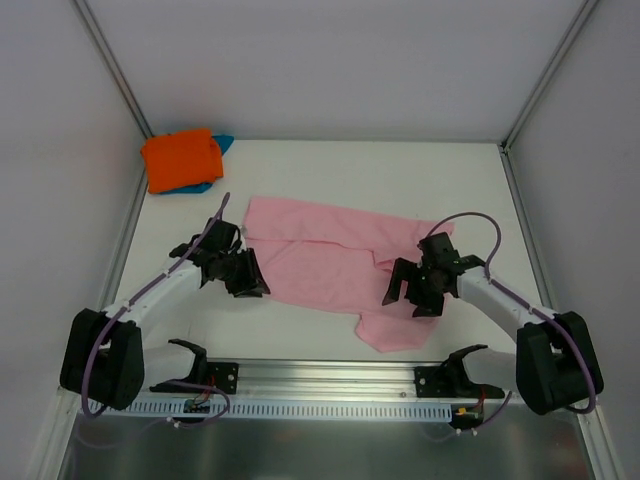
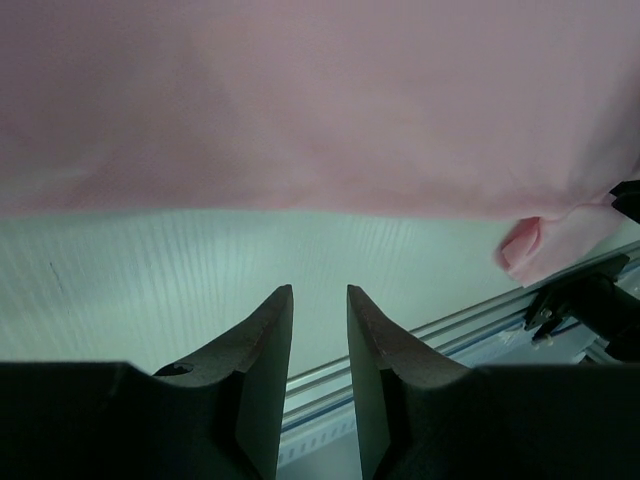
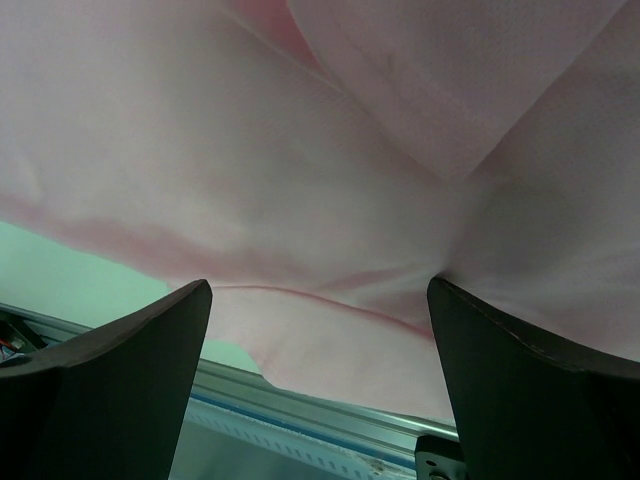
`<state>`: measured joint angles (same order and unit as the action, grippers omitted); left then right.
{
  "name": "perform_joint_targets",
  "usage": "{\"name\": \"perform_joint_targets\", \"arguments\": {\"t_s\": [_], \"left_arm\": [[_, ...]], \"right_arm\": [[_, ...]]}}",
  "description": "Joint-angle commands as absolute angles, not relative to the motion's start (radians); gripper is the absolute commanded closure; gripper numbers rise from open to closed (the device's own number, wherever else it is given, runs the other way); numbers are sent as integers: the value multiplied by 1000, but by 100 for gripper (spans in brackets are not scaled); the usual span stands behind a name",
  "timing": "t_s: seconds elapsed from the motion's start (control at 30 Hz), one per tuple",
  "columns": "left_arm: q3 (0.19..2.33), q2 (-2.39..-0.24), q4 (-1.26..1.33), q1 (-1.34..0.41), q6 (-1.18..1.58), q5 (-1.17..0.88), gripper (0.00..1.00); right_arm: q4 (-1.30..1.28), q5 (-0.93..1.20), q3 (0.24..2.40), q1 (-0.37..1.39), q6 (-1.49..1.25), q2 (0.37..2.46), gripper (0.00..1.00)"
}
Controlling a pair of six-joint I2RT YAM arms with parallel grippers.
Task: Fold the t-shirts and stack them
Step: Fold the flattened tshirt in 1/3 of the way
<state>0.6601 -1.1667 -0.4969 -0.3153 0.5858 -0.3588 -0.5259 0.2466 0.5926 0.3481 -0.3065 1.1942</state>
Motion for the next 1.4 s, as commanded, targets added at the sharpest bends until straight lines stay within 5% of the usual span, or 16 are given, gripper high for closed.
{"name": "perform_joint_targets", "arguments": {"t_s": [0.0,0.47,1.37], "left_arm": [[696,-1232,-430,-325,644,-394,71],[876,-1612,-351,-333,692,-433,73],[1043,-1933,-316,-342,729,-466,74]], "right_arm": [[-474,215,629,354,-316,1248,4],[-445,201,721,354,-301,1434,0],[-428,242,909,232,-223,1710,1]]}}
